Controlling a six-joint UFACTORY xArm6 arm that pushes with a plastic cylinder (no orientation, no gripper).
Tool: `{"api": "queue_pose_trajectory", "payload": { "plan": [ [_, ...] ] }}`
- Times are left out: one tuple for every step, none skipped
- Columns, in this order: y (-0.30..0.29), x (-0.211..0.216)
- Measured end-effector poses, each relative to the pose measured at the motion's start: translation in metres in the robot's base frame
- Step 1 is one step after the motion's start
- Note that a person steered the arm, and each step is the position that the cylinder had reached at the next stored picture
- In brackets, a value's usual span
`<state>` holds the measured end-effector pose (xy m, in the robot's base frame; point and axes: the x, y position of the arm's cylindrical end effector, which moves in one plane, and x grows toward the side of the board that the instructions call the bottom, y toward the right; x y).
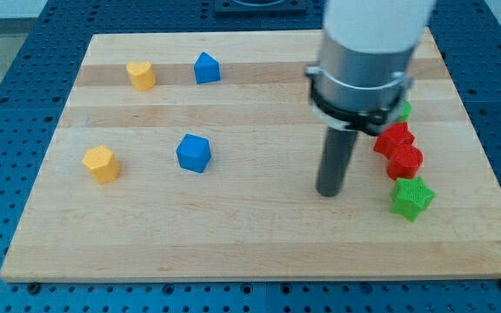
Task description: Slide the yellow heart towards the bottom of the blue triangle
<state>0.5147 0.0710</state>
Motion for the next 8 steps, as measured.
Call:
{"api": "queue_pose_trajectory", "payload": {
  "plan": [
    [0.000, 0.000],
    [0.000, 0.000],
    [-0.004, -0.011],
    [-0.016, -0.043],
    [-0.016, -0.043],
    [-0.053, -0.069],
    [-0.057, -0.072],
    [-0.058, -0.073]
  ]
}}
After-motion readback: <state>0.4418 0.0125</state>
